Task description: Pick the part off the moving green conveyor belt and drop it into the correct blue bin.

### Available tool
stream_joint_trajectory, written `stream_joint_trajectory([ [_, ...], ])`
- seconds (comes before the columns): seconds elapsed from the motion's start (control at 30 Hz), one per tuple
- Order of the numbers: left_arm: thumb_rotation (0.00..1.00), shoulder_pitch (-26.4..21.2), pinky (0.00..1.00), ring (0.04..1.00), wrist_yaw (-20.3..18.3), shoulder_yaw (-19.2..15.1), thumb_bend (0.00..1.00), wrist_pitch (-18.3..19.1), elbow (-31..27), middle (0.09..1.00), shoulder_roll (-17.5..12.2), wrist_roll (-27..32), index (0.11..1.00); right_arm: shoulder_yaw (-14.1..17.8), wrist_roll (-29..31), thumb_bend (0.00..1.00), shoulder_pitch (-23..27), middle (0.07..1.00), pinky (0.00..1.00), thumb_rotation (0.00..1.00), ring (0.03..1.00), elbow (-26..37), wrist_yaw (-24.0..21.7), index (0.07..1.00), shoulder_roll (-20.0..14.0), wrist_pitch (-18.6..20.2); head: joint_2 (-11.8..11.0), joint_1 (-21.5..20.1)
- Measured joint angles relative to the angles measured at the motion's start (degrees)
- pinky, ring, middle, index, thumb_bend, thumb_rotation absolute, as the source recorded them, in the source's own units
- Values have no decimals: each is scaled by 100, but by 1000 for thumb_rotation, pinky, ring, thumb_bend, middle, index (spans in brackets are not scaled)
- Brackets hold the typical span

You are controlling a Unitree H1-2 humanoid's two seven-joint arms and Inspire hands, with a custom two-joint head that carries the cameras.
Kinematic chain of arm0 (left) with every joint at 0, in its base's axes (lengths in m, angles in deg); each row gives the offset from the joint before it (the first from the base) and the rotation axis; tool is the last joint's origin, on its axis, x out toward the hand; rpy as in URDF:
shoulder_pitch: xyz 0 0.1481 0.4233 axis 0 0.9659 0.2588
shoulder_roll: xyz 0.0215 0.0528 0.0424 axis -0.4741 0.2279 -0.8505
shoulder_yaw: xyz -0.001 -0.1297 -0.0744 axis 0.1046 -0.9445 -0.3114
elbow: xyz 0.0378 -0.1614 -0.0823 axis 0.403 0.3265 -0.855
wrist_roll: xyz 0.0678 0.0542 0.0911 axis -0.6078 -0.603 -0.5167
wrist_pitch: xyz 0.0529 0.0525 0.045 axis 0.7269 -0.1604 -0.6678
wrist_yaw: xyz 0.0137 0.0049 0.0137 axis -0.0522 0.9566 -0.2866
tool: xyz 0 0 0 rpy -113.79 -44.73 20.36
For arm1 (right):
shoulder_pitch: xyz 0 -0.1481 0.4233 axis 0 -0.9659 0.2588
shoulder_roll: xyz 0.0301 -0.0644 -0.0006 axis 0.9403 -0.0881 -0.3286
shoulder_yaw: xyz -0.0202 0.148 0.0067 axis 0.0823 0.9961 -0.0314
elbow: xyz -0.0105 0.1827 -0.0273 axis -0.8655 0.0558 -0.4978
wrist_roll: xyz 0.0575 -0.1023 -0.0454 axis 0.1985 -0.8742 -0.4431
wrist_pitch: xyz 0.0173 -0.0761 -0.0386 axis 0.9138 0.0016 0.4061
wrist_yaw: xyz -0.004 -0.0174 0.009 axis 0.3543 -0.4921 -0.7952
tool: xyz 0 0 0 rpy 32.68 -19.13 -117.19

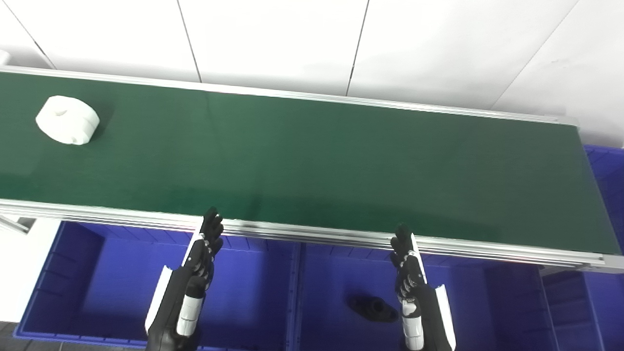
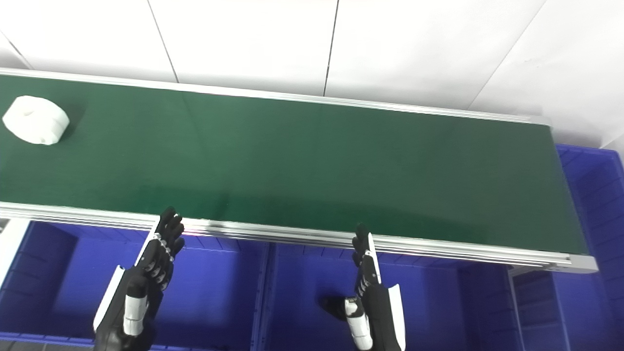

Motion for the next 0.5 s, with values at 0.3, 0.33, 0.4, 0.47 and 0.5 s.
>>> stream_joint_trajectory([
  [0.3,1000,0,1000,1000,-27,0,733,26,-29,1000,2,-17,1000,-4,-14,927,8,1000,1000,1000,994,1,3,1000,-1,0,9,79],
  [0.33,1000,0,1000,1000,-28,0,734,26,-29,1000,2,-17,1000,-5,-12,927,8,1000,1000,1000,994,1,2,1000,-1,0,9,105],
  [0.4,1000,0,1000,1000,-30,1,738,26,-29,1000,2,-14,1000,-5,-6,929,8,1000,1000,1000,995,1,2,1000,-1,1,18,114],
  [0.47,1000,0,1000,1000,-35,6,738,26,-29,1000,3,-2,1000,-4,-7,932,7,1000,1000,1000,994,3,2,1000,-2,8,18,123],
  [0.5,1000,0,1000,1000,-35,7,741,26,-29,1000,3,0,1000,-5,-8,932,7,1000,1000,1000,994,4,2,1000,-2,15,18,123],
])
